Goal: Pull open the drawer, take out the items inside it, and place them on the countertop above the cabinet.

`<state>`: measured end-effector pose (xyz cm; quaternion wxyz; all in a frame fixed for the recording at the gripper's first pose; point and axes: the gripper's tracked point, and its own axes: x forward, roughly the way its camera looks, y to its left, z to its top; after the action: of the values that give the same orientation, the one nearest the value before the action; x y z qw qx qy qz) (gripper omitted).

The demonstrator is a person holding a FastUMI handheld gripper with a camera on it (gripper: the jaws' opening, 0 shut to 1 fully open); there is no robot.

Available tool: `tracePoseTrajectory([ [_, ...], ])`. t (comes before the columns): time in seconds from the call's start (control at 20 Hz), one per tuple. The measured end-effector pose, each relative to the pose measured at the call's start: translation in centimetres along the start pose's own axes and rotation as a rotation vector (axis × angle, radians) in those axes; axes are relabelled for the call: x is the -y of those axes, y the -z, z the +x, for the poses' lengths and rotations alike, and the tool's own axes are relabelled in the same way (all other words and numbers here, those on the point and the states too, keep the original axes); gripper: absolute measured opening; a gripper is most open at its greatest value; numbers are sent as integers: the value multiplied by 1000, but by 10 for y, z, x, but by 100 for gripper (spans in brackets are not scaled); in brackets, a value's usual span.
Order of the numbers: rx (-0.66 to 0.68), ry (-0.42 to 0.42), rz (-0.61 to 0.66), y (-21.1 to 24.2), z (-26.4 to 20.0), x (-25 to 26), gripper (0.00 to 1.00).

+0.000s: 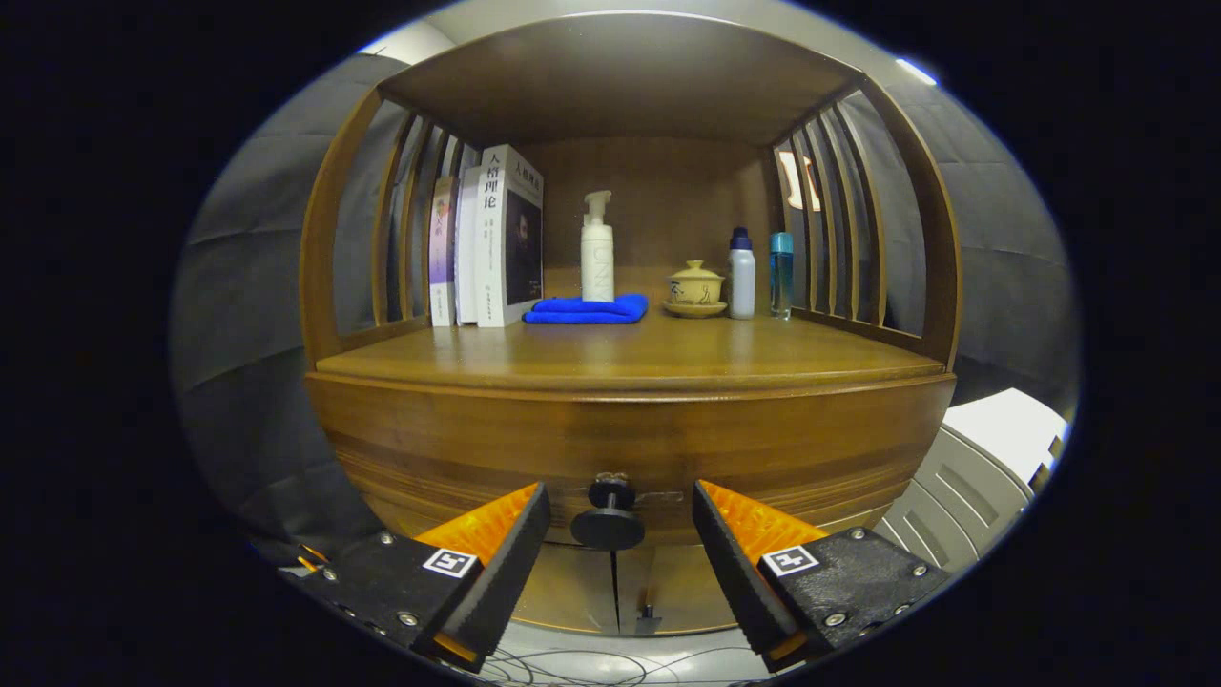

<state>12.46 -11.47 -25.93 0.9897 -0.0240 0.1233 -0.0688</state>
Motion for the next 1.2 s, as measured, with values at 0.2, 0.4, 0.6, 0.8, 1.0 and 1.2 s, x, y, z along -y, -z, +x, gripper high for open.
tracePoseTrajectory([
  [0.2, 18, 2, 26, 1, 9, 1, 82],
  [0.4, 10, -47, 57, 6, 12, -10, 64],
  [0.6, 16, -37, 9, 8, 11, -9, 50],
  [0.8, 24, -58, 13, 7, 10, -9, 43],
  [1.0, 27, -37, 21, 10, 11, -9, 31],
  [1.2, 24, -32, 6, 10, 11, -9, 29],
])
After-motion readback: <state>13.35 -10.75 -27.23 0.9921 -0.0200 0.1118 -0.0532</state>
